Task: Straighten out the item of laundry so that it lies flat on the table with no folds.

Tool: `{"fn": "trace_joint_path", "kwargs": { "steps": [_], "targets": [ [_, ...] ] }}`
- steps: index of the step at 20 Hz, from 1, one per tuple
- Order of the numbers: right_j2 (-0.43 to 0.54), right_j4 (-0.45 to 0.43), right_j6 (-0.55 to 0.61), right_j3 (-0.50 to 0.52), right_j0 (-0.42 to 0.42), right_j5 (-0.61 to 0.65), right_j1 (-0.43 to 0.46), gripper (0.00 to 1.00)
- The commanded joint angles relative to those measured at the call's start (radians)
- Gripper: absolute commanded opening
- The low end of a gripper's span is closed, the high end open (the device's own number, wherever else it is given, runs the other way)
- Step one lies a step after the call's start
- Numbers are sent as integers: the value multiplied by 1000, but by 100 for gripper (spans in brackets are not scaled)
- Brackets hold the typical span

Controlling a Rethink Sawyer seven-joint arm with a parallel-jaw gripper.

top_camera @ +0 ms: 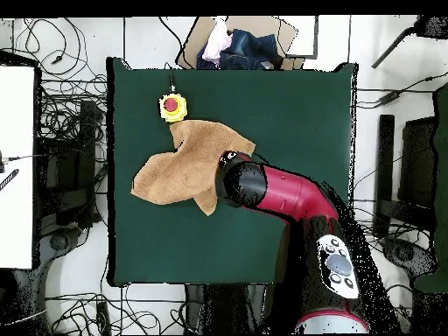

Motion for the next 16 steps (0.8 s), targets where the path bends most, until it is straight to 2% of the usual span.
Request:
{"fn": "trace_joint_path", "kwargs": {
  "steps": [1, 8, 16],
  "targets": [
    [35, 16, 140, -58, 50, 29, 33, 100],
    [13, 44, 180, -129, 91, 28, 87, 100],
    [-19, 84, 221, -191, 131, 78, 105, 100]
  ]
}}
